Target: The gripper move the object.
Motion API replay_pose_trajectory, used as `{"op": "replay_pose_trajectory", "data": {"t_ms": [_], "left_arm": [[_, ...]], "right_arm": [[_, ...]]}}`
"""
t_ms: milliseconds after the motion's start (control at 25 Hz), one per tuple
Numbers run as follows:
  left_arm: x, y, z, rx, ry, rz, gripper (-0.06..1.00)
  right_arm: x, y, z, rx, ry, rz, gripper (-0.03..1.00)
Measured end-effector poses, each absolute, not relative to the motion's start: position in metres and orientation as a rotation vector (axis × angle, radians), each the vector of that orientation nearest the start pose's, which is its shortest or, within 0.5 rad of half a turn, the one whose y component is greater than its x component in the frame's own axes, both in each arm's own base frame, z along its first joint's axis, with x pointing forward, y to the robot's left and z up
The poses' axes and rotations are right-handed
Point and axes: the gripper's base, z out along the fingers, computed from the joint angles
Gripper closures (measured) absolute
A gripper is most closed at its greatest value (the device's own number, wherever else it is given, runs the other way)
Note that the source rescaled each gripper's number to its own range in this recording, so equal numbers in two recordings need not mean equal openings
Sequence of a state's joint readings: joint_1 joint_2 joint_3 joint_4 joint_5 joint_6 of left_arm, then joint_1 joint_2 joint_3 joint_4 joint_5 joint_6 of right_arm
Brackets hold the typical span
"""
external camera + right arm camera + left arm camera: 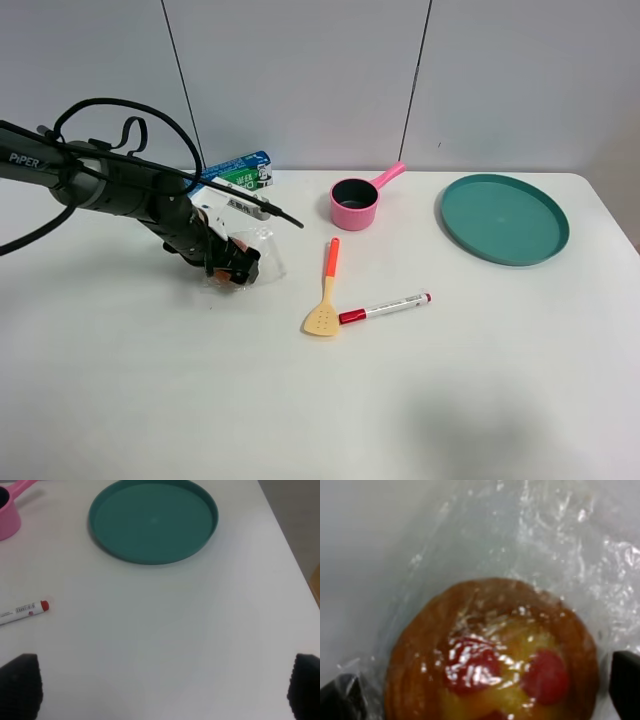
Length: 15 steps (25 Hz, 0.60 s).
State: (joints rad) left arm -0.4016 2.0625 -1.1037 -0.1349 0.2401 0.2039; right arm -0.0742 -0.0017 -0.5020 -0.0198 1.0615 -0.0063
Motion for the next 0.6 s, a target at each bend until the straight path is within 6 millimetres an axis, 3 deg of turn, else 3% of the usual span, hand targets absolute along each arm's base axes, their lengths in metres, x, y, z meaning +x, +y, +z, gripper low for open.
{"op": "replay_pose_trajectory", "data": {"t_ms": [160,200,280,360,400,440,600], "left_arm": [[0.3543,-0.1536,0.0932,0.641,2.610,-0.145,-0.05],[0.3545,-0.1537,0.0933,0.641,2.608,-0.145,-0.01],[0.3550,-0.1538,0.0936,0.639,2.602,-0.145,0.22],[0.3553,-0.1539,0.0937,0.638,2.599,-0.145,0.69],[0.3557,-0.1539,0.0939,0.637,2.594,-0.145,0.87],[0.3558,-0.1540,0.0940,0.637,2.592,-0.145,0.94],[0.3569,-0.1543,0.0993,0.631,2.570,-0.147,0.94]], "right_arm": [[-0.0055,-0.0012,0.2777,0.070,2.041,-0.074,-0.03],[-0.0055,-0.0012,0.2777,0.070,2.041,-0.074,-0.03],[-0.0055,-0.0012,0.2777,0.070,2.041,-0.074,-0.03],[-0.0055,-0.0012,0.2777,0.070,2.041,-0.074,-0.03],[-0.0055,-0.0012,0.2777,0.070,2.041,-0.074,-0.03],[-0.0055,-0.0012,0.2777,0.070,2.041,-0.074,-0.03],[-0.0055,-0.0012,0.2777,0.070,2.041,-0.074,-0.03]]}}
